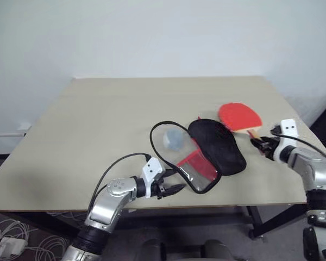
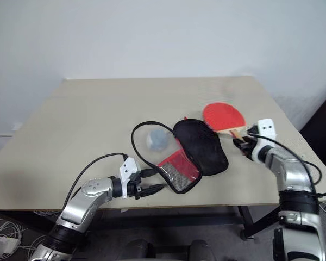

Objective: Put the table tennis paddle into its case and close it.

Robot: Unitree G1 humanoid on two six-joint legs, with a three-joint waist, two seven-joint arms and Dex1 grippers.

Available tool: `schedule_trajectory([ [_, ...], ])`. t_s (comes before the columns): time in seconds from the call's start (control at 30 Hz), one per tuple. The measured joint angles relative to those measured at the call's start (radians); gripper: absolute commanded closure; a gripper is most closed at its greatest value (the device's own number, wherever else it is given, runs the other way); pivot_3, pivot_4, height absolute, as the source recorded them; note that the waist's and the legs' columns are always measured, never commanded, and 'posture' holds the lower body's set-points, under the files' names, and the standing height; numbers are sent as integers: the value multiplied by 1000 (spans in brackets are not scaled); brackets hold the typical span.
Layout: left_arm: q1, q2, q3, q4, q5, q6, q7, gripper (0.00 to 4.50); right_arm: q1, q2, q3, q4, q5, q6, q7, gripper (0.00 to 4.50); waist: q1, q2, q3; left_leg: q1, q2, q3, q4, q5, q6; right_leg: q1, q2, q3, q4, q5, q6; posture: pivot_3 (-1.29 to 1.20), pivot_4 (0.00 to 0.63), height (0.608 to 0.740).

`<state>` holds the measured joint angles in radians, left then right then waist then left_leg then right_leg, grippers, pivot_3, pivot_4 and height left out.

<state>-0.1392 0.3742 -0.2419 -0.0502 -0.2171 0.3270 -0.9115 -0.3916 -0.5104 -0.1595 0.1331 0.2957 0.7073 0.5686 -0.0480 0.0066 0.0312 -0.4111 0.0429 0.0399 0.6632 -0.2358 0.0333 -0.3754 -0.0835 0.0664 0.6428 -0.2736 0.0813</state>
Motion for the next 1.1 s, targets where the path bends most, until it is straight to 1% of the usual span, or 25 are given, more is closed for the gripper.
schedule_trajectory([
  [0.1, -3, -3, -8, 18, 0, -3, -6, 1288, 50, 53, 60, -101, 0, 38, -31, 3235, 4, -1, 0, 0, -1, 0, 1, 0, 0, 0, -1, 0, 0, 0, 0, 0, 0, 728],
  [0.2, -16, -9, -9, 32, 1, -5, -8, 1288, 71, 82, 87, -112, -3, 45, -55, 3235, 4, -2, 1, -1, -1, 0, 1, 0, 0, 0, -1, 0, 0, 0, 0, 0, 0, 728],
  [0.53, -29, -17, -12, 39, 1, -9, -23, 1288, 90, 85, 149, -98, -50, 18, -73, 3235, 0, -2, 1, -1, -1, 0, 1, 0, 0, 0, 0, 0, 0, 0, 0, 0, 0, 728],
  [0.93, -29, -20, -12, 39, 0, -11, -26, 1288, 95, 84, 166, -55, -93, -33, -70, 3235, 0, -3, 1, -1, -1, 0, 1, 0, 0, 1, 0, 0, 0, 0, 0, 0, 0, 728],
  [1.0, -29, -20, -12, 39, 0, -12, -26, 1288, 93, 84, 168, -48, -98, -43, -69, 2517, 0, -3, 1, -1, -1, 0, 1, 0, 0, 1, 0, 0, 0, 0, 0, 0, 0, 728],
  [1.03, -29, -21, -12, 39, 0, -12, -27, 1288, 92, 84, 169, -42, -101, -48, -69, 2259, 0, -3, 1, -1, -1, 0, 1, 0, 0, 1, 0, 0, 0, 0, 0, 0, 0, 728],
  [1.1, -29, -21, -12, 39, 0, -12, -27, 1288, 92, 84, 169, -30, -103, -54, -70, 1579, 0, -3, 1, -1, -1, 0, 1, 0, 0, 1, 0, 0, 0, 0, 0, 0, 0, 728],
])
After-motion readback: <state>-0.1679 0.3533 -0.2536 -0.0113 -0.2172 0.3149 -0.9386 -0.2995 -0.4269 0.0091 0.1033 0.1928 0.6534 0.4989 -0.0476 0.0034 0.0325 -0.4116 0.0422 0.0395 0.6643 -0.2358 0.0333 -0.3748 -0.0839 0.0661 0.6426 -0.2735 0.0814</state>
